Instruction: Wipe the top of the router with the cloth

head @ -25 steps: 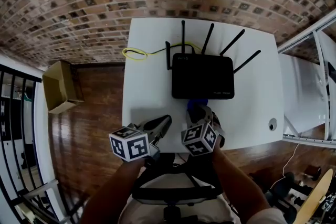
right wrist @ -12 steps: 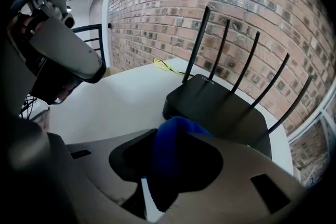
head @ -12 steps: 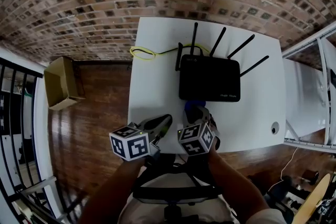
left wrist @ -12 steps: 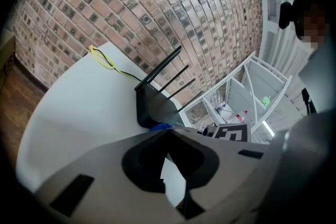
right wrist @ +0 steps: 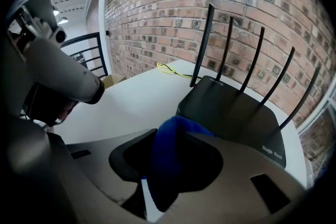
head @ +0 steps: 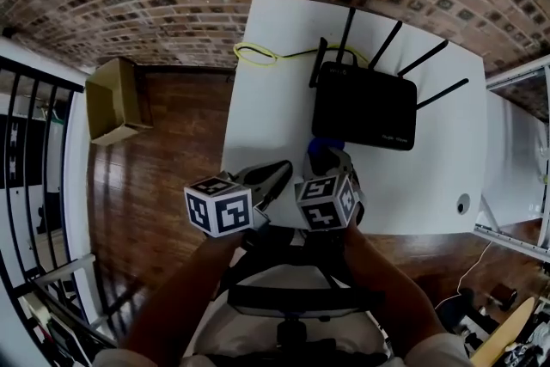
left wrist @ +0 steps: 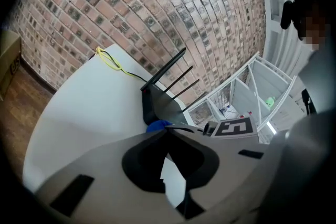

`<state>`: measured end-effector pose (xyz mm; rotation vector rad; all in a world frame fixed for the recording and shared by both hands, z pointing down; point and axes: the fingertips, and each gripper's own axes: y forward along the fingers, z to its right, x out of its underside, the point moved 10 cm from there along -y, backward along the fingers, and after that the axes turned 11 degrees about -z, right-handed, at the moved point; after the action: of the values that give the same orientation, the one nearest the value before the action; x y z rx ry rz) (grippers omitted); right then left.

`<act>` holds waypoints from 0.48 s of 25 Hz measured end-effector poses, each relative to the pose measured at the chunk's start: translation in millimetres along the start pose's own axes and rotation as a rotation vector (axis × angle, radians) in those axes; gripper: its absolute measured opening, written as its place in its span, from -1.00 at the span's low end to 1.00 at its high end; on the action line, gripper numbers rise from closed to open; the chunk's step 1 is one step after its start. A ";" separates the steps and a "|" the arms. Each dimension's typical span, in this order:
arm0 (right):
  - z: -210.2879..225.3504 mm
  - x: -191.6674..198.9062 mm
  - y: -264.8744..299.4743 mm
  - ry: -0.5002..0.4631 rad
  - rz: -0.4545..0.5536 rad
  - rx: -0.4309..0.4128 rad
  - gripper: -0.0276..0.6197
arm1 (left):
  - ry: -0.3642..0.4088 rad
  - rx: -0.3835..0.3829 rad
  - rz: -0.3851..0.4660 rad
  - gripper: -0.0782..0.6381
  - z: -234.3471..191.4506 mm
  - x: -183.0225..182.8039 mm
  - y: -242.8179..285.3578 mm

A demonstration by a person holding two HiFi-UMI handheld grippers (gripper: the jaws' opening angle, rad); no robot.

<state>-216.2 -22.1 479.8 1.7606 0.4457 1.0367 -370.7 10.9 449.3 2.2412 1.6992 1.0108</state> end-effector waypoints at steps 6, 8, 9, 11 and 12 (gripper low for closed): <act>7.9 6.5 1.0 0.018 0.027 -0.065 -0.50 | -0.028 -0.042 0.026 -0.71 13.3 5.0 11.9; 12.4 8.3 0.7 0.021 0.035 -0.088 -0.50 | -0.033 -0.066 0.030 -0.71 18.7 6.7 17.3; 14.5 9.1 0.2 0.020 0.039 -0.102 -0.50 | -0.040 -0.077 0.037 -0.71 21.8 7.4 19.7; 19.3 11.4 -0.7 0.013 0.044 -0.130 -0.50 | -0.055 -0.094 0.060 -0.71 29.2 8.6 23.8; 21.9 12.5 -0.9 0.007 0.046 -0.142 -0.50 | -0.056 -0.105 0.072 -0.71 33.0 8.9 25.7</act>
<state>-191.3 -25.5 481.7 1.6480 0.3294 1.0813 -329.6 18.9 440.7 2.2561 1.5172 1.0169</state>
